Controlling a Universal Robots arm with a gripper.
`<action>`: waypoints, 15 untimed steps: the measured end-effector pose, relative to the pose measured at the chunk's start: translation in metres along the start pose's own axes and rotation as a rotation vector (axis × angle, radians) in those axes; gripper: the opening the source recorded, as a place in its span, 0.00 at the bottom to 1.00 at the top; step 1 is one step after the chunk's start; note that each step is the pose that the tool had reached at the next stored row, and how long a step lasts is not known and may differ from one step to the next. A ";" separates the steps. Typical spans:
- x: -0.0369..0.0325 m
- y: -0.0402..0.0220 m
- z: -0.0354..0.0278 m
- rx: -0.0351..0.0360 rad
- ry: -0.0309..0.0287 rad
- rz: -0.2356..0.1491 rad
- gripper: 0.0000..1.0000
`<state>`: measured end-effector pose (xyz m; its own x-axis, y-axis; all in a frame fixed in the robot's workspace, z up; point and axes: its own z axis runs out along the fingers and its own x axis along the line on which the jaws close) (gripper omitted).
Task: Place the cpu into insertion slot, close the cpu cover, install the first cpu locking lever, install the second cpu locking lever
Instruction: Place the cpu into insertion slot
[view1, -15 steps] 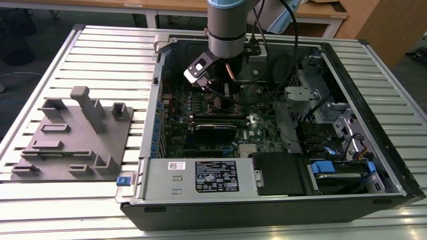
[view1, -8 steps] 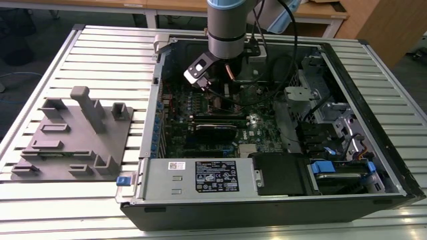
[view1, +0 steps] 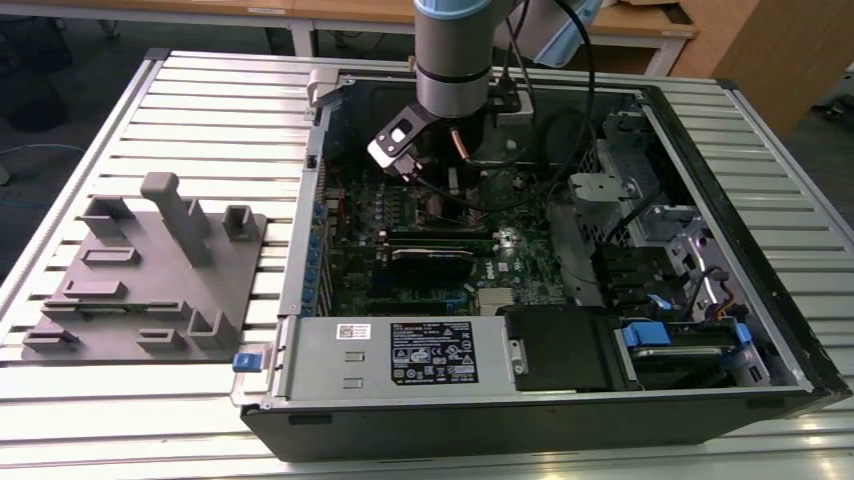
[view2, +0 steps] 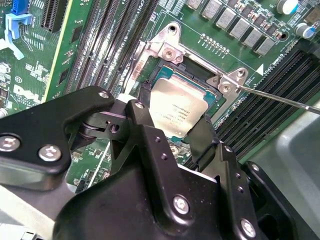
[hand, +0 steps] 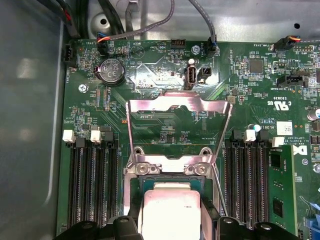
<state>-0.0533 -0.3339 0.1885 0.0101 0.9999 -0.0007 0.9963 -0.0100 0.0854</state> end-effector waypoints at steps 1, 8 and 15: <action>0.0001 0.0000 0.0002 -0.0002 0.0004 0.000 0.55; 0.0004 0.0005 -0.0035 -0.0010 0.0017 0.000 0.58; 0.0003 0.0016 -0.0161 -0.0007 0.0010 0.000 0.58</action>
<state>-0.0531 -0.3336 0.2046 0.0101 0.9999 0.0003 0.9962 -0.0101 0.0860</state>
